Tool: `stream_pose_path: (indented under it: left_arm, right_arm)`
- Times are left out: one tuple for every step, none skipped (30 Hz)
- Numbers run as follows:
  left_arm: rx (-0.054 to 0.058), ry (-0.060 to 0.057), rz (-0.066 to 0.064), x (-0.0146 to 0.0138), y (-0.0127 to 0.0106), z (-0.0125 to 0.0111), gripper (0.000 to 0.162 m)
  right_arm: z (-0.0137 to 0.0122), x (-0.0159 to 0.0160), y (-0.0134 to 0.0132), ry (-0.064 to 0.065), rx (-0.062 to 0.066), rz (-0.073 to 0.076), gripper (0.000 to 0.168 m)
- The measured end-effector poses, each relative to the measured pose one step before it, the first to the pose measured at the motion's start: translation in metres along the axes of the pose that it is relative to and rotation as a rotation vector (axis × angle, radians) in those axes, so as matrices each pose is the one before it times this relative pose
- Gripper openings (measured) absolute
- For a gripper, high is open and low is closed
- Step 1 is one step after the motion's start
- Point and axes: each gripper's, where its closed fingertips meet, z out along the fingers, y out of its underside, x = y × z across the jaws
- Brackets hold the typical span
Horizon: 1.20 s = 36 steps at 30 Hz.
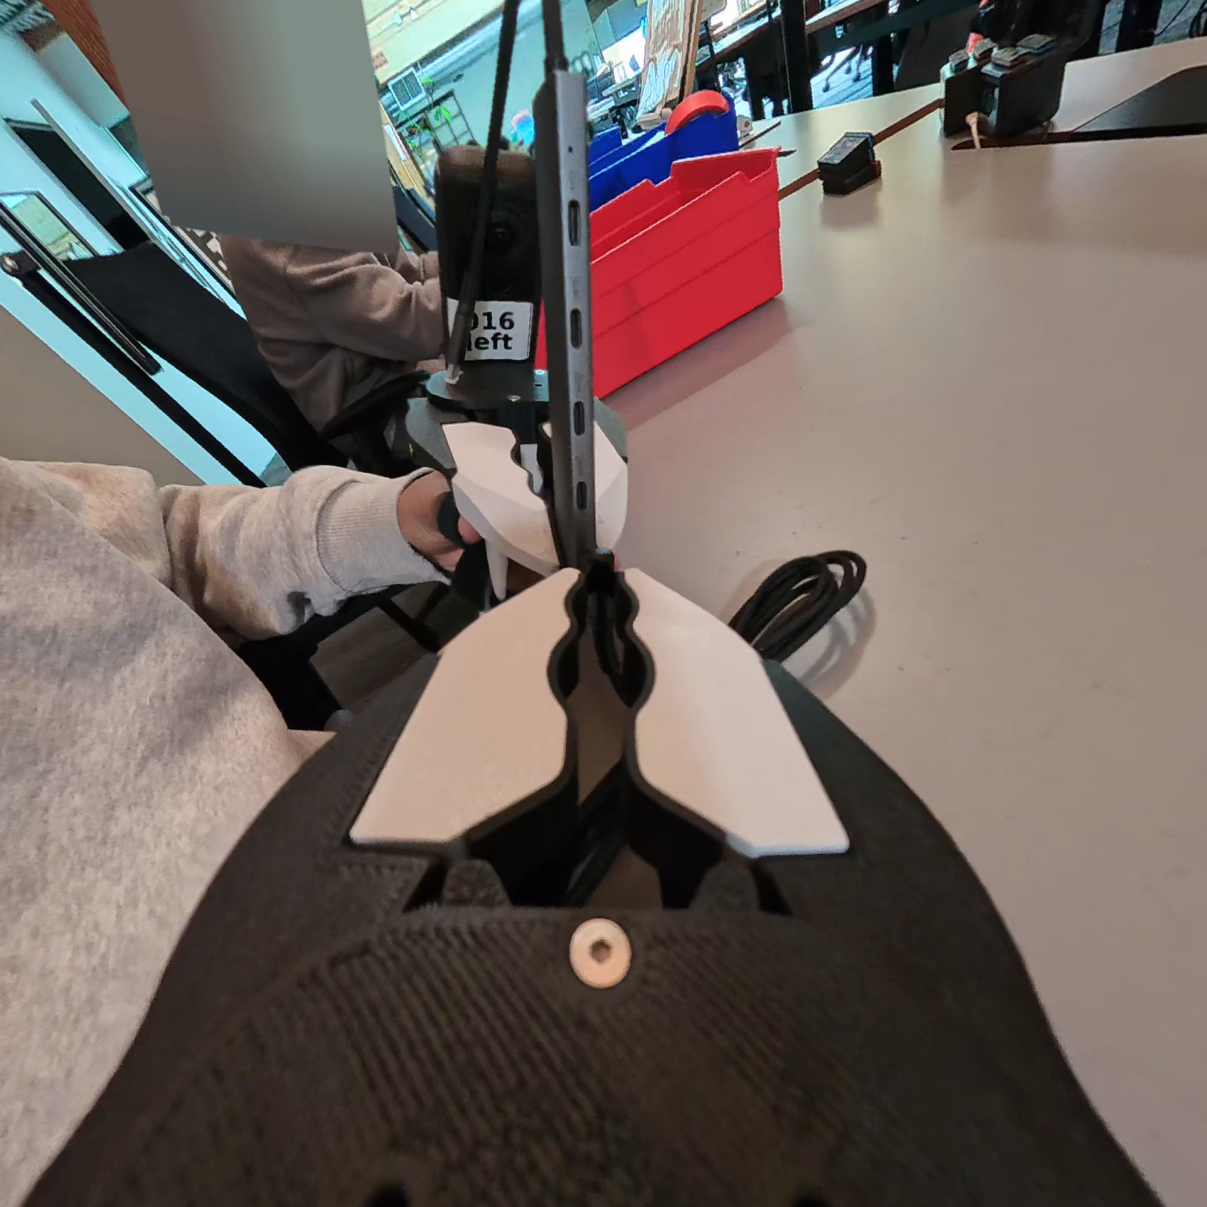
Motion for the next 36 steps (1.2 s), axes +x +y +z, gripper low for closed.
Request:
stream_pose_path:
  left_arm:
    - [0.0007, 0.0020, -0.0044, -0.00018, 0.00051, 0.00004, 0.008]
    - [-0.0018, 0.0002, -0.0025, -0.00038, 0.00082, -0.00001, 0.008]
    - [-0.0003, -0.0004, -0.0010, -0.00022, 0.00059, 0.00009, 0.008]
    - [0.0006, 0.0003, -0.0015, -0.00010, 0.00034, 0.00036, 0.008]
    - [0.0032, 0.0004, -0.0015, 0.00012, -0.00021, 0.00017, 0.008]
    - [0.0051, 0.0002, -0.0005, 0.00023, -0.00067, 0.00021, 0.008]
    - [0.0051, 0.0010, -0.0009, 0.00047, -0.00073, 0.00028, 0.008]
    - [0.0022, 0.0020, -0.0024, 0.00026, -0.00028, 0.00030, 0.008]
    - [0.0003, 0.0015, -0.0031, 0.00015, 0.00014, 0.00018, 0.008]
    - [0.0002, -0.0004, -0.0014, -0.00017, 0.00020, -0.00004, 0.008]
    - [0.0003, 0.0007, -0.0023, -0.00013, 0.00019, 0.00011, 0.008]
    - [-0.0005, 0.0025, -0.0031, 0.00024, 0.00032, 0.00041, 0.008]
    - [0.0009, -0.0035, 0.0008, -0.00038, 0.00008, 0.00014, 0.008]
    - [-0.0006, -0.0030, 0.0014, -0.00024, 0.00021, 0.00024, 0.008]
    - [0.0004, -0.0006, 0.0005, 0.00013, -0.00005, 0.00038, 0.008]
    - [-0.0004, 0.0023, 0.0001, 0.00054, 0.00005, 0.00060, 0.008]
    - [-0.0017, 0.0026, 0.0008, 0.00067, 0.00039, 0.00087, 0.008]
    - [-0.0039, 0.0018, 0.0017, 0.00053, 0.00079, 0.00107, 0.008]
    - [-0.0064, 0.0016, 0.0026, 0.00055, 0.00103, 0.00124, 0.009]
    - [-0.0074, -0.0035, 0.0063, -0.00008, 0.00066, 0.00057, 0.008]
    - [-0.0072, -0.0052, 0.0098, -0.00031, 0.00034, 0.00005, 0.008]
    - [-0.0054, -0.0045, 0.0070, -0.00022, -0.00010, -0.00012, 0.008]
    - [-0.0010, -0.0041, 0.0049, -0.00032, -0.00058, -0.00015, 0.008]
    - [0.0009, -0.0035, 0.0029, -0.00041, -0.00055, 0.00002, 0.008]
    - [0.0008, -0.0004, -0.0005, -0.00021, -0.00034, 0.00019, 0.008]
    - [0.0022, 0.0023, -0.0049, -0.00022, -0.00032, 0.00026, 0.008]
    - [0.0050, 0.0054, -0.0083, -0.00002, -0.00033, 0.00014, 0.009]
    - [0.0087, 0.0074, -0.0106, 0.00018, -0.00103, -0.00004, 0.012]
    - [0.0126, 0.0041, -0.0112, -0.00032, -0.00177, -0.00085, 0.014]
    - [0.0165, 0.0010, -0.0087, -0.00065, -0.00258, -0.00166, 0.016]
    - [0.0197, -0.0018, -0.0054, -0.00100, -0.00333, -0.00251, 0.021]
    - [0.0209, -0.0039, -0.0041, -0.00138, -0.00356, -0.00297, 0.022]
    - [0.0194, -0.0052, -0.0050, -0.00161, -0.00341, -0.00298, 0.024]
    - [0.0159, -0.0026, -0.0060, -0.00141, -0.00269, -0.00263, 0.025]
    - [0.0112, 0.0023, -0.0068, -0.00068, -0.00199, -0.00203, 0.021]
    - [0.0067, 0.0033, -0.0061, -0.00031, -0.00121, -0.00124, 0.020]
  right_arm:
    - [0.00018, 0.00004, 0.00047, 0.0072, -0.0067, -0.0142, 0.008]
    - [0.00034, 0.00015, 0.00060, 0.0074, -0.0061, -0.0132, 0.008]
    - [0.00036, -0.00016, 0.00059, 0.0037, -0.0036, -0.0070, 0.008]
    - [0.00009, -0.00014, 0.00020, 0.0004, 0.0000, -0.0008, 0.008]
    - [-0.00015, 0.00007, -0.00040, -0.0016, 0.0030, 0.0030, 0.008]
    - [-0.00033, -0.00001, -0.00066, -0.0034, 0.0046, 0.0049, 0.008]
    - [-0.00027, -0.00024, -0.00081, -0.0037, 0.0046, 0.0042, 0.008]
    - [-0.00017, -0.00014, -0.00040, -0.0028, 0.0024, 0.0020, 0.008]
    - [-0.00006, -0.00012, -0.00002, -0.0006, 0.0004, 0.0000, 0.008]
    - [0.00021, 0.00003, 0.00034, 0.0008, -0.0009, -0.0008, 0.008]
    - [0.00050, -0.00048, 0.00051, -0.0017, -0.0025, 0.0001, 0.008]
    - [0.00048, -0.00024, 0.00044, -0.0010, -0.0017, 0.0009, 0.008]
    - [0.00010, 0.00011, 0.00030, 0.0016, -0.0005, 0.0000, 0.008]
    - [0.00009, 0.00009, 0.00019, 0.0006, -0.0009, -0.0002, 0.008]
    - [0.00017, -0.00035, 0.00015, -0.0014, -0.0009, -0.0004, 0.008]
    - [0.00039, -0.00082, 0.00022, -0.0030, -0.0017, -0.0014, 0.008]
    - [0.00061, -0.00093, 0.00067, -0.0033, -0.0028, -0.0017, 0.008]
    - [0.00086, -0.00093, 0.00105, -0.0041, -0.0043, -0.0008, 0.008]
    - [0.00089, -0.00084, 0.00123, -0.0038, -0.0054, -0.0003, 0.008]
    - [0.00039, -0.00004, 0.00082, 0.0000, -0.0049, -0.0040, 0.008]
    - [0.00005, 0.00021, 0.00035, 0.0030, -0.0041, -0.0088, 0.008]
    - [0.00013, 0.00019, -0.00007, 0.0043, -0.0015, -0.0107, 0.008]
    - [0.00005, 0.00039, -0.00049, 0.0044, 0.0033, -0.0095, 0.008]
    - [-0.00003, 0.00039, -0.00038, 0.0020, 0.0060, -0.0045, 0.008]
    - [-0.00020, 0.00055, -0.00020, -0.0015, 0.0068, 0.0027, 0.008]
    - [-0.00021, 0.00066, -0.00030, -0.0042, 0.0072, 0.0096, 0.008]
    - [-0.00027, 0.00090, -0.00022, -0.0046, 0.0061, 0.0141, 0.008]
    - [-0.00060, 0.00142, -0.00016, -0.0007, 0.0035, 0.0119, 0.008]
    - [-0.00084, 0.00203, -0.00025, 0.0058, 0.0021, 0.0026, 0.008]
    - [-0.00101, 0.00205, -0.00032, 0.0096, 0.0003, -0.0063, 0.008]
    - [-0.00089, 0.00164, -0.00022, 0.0094, -0.0020, -0.0108, 0.008]
    - [-0.00060, 0.00115, -0.00020, 0.0080, -0.0023, -0.0121, 0.008]
    - [-0.00029, 0.00061, -0.00006, 0.0056, -0.0017, -0.0108, 0.008]
    - [0.00019, -0.00015, 0.00015, 0.0015, -0.0016, -0.0078, 0.008]
    - [0.00037, -0.00077, 0.00030, -0.0017, -0.0015, -0.0047, 0.008]
    - [0.00050, -0.00083, 0.00030, -0.0022, -0.0010, -0.0036, 0.008]
